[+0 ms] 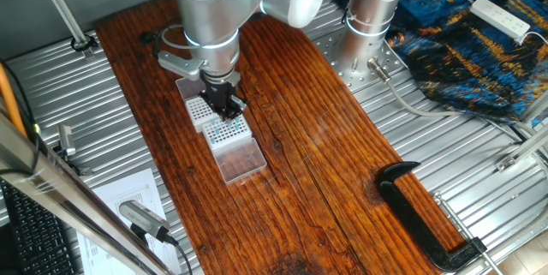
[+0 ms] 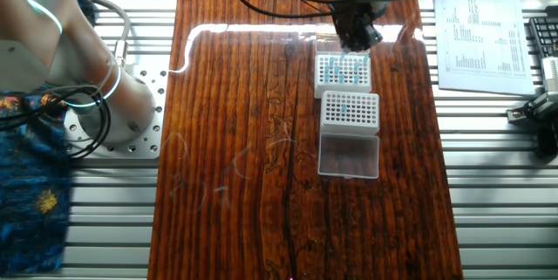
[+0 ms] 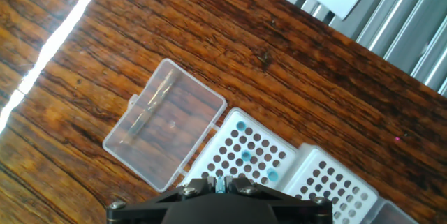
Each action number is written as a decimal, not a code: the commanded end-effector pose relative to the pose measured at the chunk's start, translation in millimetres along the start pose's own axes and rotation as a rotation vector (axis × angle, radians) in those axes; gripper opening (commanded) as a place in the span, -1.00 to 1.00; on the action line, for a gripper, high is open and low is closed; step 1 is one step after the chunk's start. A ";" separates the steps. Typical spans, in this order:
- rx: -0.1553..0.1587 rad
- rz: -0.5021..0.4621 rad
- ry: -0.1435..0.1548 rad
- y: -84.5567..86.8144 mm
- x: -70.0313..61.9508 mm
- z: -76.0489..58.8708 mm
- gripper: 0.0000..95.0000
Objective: Transfer all medium pipette tips from one holder to another
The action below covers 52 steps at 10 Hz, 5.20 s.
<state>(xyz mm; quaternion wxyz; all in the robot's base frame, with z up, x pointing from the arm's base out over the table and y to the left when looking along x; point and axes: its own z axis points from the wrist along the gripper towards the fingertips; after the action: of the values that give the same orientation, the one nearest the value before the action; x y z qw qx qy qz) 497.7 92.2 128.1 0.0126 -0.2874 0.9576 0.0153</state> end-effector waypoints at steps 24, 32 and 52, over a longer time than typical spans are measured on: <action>-0.010 -0.015 0.020 -19.8 52.3 -14.3 -1.00; 0.037 0.035 -0.018 -25.8 77.7 6.4 -0.60; 0.066 -0.096 -0.006 -91.5 63.7 46.4 -0.60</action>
<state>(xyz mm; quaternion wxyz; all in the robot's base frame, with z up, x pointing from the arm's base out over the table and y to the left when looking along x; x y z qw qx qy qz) 496.2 -17.5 77.1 0.0263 -0.3320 0.9428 -0.0161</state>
